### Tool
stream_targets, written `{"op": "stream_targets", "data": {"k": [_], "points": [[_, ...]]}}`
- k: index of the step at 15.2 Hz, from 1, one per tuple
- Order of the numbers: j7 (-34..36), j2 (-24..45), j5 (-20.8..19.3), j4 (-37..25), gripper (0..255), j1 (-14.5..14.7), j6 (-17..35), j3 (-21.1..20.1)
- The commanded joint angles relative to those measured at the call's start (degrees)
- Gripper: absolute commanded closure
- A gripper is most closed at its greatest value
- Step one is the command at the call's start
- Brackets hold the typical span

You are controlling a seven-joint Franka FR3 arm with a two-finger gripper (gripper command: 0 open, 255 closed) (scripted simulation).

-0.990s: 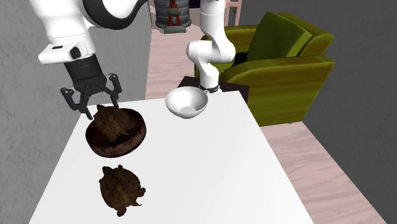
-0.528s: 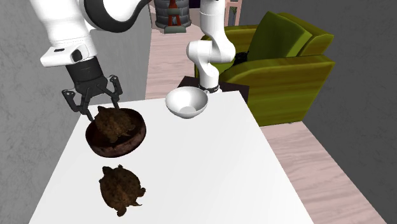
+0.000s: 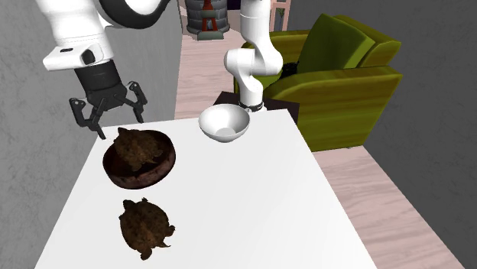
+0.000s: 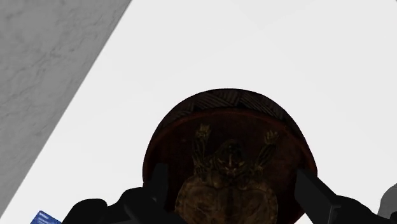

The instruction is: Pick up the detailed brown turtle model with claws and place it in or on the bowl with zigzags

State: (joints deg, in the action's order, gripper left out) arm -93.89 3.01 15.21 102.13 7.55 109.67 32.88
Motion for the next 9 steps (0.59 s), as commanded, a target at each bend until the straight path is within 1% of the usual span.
{"op": "stream_targets", "data": {"k": [1, 2, 9], "points": [[0.13, -0.53, -0.47, -2.45, 0, -0.36, -3.0, 0.35], [0.26, -0.7, -0.65, -3.73, 0, -0.49, -4.44, 0.48], [0.26, -0.7, -0.65, -3.73, 0, -0.48, -4.44, 0.48]]}}
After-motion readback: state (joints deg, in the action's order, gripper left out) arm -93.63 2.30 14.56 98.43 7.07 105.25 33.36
